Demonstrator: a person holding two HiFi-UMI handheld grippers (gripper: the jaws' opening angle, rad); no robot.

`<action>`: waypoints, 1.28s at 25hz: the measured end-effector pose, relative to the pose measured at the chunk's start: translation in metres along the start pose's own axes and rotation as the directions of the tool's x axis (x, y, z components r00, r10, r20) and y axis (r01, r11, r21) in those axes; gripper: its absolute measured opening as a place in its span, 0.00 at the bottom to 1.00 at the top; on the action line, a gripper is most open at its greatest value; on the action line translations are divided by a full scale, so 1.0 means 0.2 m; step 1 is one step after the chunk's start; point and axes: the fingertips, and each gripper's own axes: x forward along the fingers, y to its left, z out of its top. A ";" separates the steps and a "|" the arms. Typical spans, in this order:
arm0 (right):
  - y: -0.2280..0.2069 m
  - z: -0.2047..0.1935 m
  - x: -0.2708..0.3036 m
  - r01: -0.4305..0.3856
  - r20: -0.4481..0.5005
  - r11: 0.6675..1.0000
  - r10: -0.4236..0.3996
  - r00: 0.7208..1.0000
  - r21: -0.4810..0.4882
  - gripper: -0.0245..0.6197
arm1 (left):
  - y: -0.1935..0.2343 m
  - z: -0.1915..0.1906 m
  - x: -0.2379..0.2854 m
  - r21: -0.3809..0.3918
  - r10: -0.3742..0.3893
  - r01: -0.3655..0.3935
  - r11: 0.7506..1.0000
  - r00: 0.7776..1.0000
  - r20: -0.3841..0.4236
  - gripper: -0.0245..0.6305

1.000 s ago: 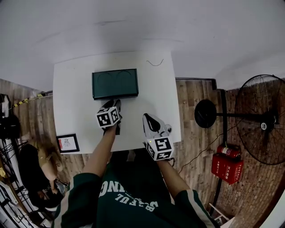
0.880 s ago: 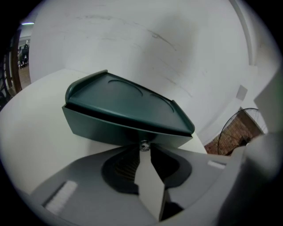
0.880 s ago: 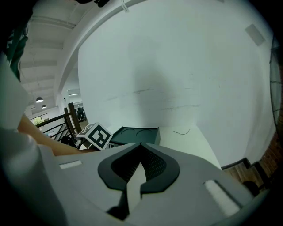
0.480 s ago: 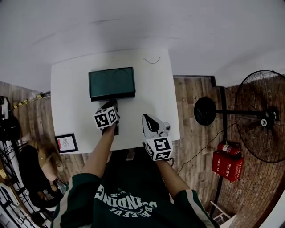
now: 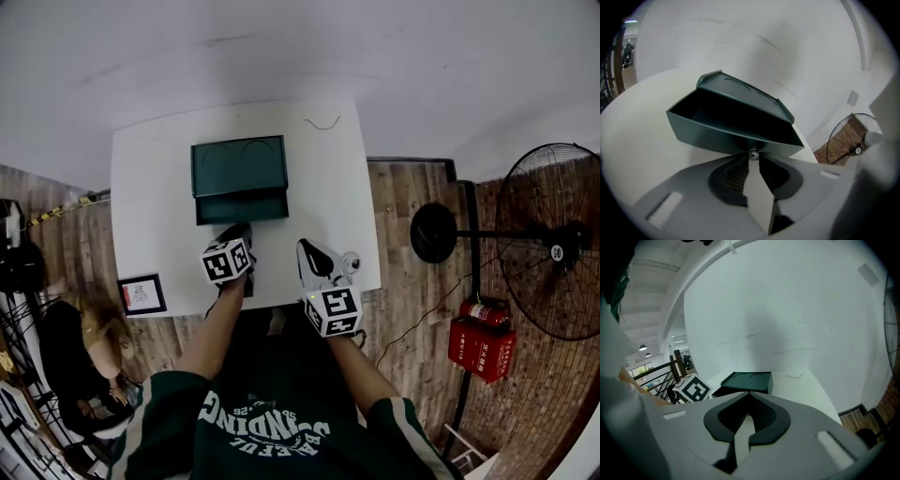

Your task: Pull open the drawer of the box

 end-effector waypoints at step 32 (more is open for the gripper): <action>0.08 0.05 -0.08 0.028 0.062 1.000 -0.028 0.998 0.001 0.04 | -0.02 -0.20 -0.26 0.065 -0.088 0.089 0.994 0.996 -0.018 0.23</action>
